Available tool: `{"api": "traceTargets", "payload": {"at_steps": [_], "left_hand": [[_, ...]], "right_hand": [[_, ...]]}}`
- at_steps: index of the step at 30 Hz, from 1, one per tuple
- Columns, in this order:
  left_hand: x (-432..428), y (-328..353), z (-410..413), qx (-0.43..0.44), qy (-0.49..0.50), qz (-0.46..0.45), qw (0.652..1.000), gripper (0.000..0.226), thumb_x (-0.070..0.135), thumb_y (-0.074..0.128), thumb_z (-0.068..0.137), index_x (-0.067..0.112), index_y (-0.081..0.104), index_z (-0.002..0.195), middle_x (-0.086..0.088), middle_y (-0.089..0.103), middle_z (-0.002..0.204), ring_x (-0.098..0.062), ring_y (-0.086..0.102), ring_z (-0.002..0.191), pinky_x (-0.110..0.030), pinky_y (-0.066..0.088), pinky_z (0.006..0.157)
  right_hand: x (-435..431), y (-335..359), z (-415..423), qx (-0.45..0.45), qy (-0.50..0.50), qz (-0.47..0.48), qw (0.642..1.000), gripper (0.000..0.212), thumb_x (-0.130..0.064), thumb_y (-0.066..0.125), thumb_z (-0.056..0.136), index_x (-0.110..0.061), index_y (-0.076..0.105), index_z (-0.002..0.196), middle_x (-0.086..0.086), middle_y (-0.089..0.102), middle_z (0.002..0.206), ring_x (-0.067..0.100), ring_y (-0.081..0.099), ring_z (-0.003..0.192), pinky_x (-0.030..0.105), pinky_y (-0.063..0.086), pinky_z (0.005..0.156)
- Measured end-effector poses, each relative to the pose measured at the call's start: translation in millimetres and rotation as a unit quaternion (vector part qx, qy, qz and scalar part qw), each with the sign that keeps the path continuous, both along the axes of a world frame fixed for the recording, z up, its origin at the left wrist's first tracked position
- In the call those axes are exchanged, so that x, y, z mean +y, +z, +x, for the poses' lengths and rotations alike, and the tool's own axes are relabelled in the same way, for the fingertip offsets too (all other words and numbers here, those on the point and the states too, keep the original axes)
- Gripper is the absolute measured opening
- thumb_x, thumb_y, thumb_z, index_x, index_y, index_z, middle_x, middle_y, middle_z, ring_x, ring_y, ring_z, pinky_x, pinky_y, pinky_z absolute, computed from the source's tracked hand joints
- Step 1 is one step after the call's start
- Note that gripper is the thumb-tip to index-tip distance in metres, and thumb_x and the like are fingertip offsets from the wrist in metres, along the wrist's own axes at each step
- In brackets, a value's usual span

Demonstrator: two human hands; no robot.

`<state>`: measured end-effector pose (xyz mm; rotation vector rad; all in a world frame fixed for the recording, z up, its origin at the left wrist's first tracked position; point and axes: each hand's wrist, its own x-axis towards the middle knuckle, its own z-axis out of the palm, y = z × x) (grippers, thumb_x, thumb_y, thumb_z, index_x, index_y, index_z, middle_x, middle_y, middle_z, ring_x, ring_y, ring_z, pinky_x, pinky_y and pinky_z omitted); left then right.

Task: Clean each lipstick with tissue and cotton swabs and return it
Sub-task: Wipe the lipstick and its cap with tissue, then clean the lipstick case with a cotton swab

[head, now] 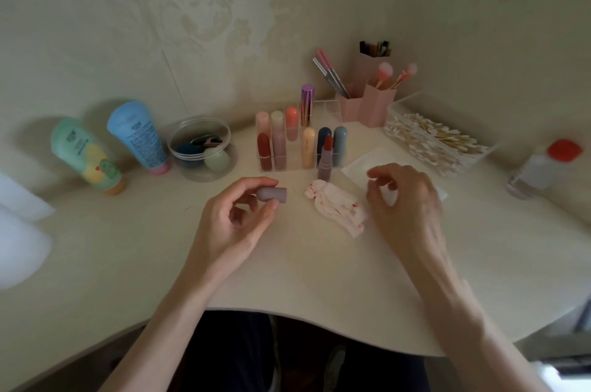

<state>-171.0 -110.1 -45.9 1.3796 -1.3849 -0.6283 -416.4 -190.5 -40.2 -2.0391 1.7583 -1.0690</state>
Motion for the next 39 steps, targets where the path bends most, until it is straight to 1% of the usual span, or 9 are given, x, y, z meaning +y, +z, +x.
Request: {"api": "traceTargets", "payload": {"at_steps": [2,6,9,12,17,23,31,35,39], "left_hand": [[-0.9,-1.6,0.3,-0.004,0.006,0.002,1.0,0.023,0.009,0.075,0.092,0.023,0.073,0.11,0.009,0.074,0.096,-0.02,0.06,0.079,-0.031,0.048,0.066],[-1.6,-6.6,-1.4,-0.077,0.037,0.001,0.996,0.021,0.015,0.076,0.091,0.028,0.073,0.107,0.013,0.073,0.098,-0.015,0.06,0.081,-0.019,0.046,0.071],[-2.5,-10.1,-2.4,-0.166,0.093,-0.014,0.982,0.019,0.02,0.077,0.09,0.03,0.072,0.104,0.015,0.072,0.098,-0.013,0.062,0.089,-0.026,0.048,0.082],[-3.9,-7.8,-3.1,-0.169,0.122,-0.016,0.978,0.019,0.017,0.078,0.087,0.03,0.072,0.101,0.011,0.067,0.09,-0.012,0.057,0.081,-0.029,0.047,0.077],[-8.6,-6.6,-6.1,-0.202,0.169,-0.013,0.965,0.014,0.017,0.076,0.087,0.028,0.072,0.095,0.012,0.061,0.091,-0.002,0.055,0.081,-0.009,0.039,0.074],[-24.3,-6.4,0.0,-0.297,0.198,-0.031,0.934,0.013,0.014,0.073,0.087,0.02,0.07,0.099,0.007,0.059,0.088,-0.017,0.056,0.08,-0.021,0.032,0.07],[-29.7,-6.3,-6.4,-0.311,0.188,-0.025,0.931,0.028,0.017,0.064,0.095,0.022,0.064,0.123,0.006,0.052,0.092,-0.019,0.053,0.083,-0.03,0.041,0.071],[-23.8,-2.3,-11.4,-0.284,0.214,-0.057,0.933,0.029,0.019,0.068,0.093,0.019,0.065,0.123,0.001,0.052,0.115,-0.009,0.053,0.088,-0.018,0.038,0.076],[-24.8,13.0,-33.5,-0.227,0.159,-0.117,0.954,0.018,0.02,0.072,0.094,0.016,0.071,0.111,0.006,0.064,0.092,-0.008,0.057,0.068,-0.016,0.045,0.066]], "right_hand": [[-8.1,-0.7,-15.8,0.061,-0.062,0.02,0.996,0.019,-0.017,0.069,0.094,-0.017,0.076,0.113,0.01,0.071,0.109,0.034,0.058,0.106,0.044,0.048,0.09],[-12.3,-0.3,-27.2,0.088,-0.107,0.044,0.989,0.019,-0.02,0.068,0.095,-0.015,0.076,0.112,0.016,0.068,0.112,0.041,0.056,0.111,0.046,0.046,0.094],[-12.4,-1.4,-25.0,0.102,-0.108,0.043,0.988,0.015,-0.021,0.066,0.097,-0.015,0.077,0.106,0.016,0.067,0.109,0.041,0.054,0.109,0.046,0.045,0.091],[-15.0,-3.8,-25.0,0.096,-0.111,0.04,0.988,0.013,-0.02,0.067,0.097,-0.014,0.076,0.104,0.016,0.067,0.108,0.041,0.054,0.109,0.046,0.044,0.091],[-13.2,-5.7,-20.0,0.061,-0.096,0.023,0.993,0.01,-0.017,0.066,0.099,-0.014,0.074,0.105,0.015,0.066,0.109,0.04,0.053,0.11,0.045,0.042,0.091],[-11.8,-6.6,-15.8,0.053,-0.056,-0.006,0.997,0.008,-0.016,0.067,0.098,-0.014,0.072,0.104,0.011,0.067,0.104,0.036,0.055,0.103,0.044,0.044,0.087],[-12.1,-8.8,-12.2,0.041,-0.024,-0.007,0.999,0.004,-0.016,0.068,0.098,-0.017,0.072,0.1,0.005,0.067,0.098,0.032,0.056,0.096,0.043,0.041,0.082],[-11.7,-10.5,-12.7,0.032,-0.023,-0.021,0.999,0.003,-0.015,0.069,0.097,-0.017,0.071,0.098,0.004,0.067,0.096,0.032,0.056,0.093,0.044,0.042,0.08],[-12.3,-11.9,-12.3,0.026,-0.021,-0.025,0.999,0.004,-0.014,0.068,0.098,-0.017,0.071,0.098,0.004,0.066,0.096,0.031,0.056,0.093,0.044,0.041,0.08]]}}
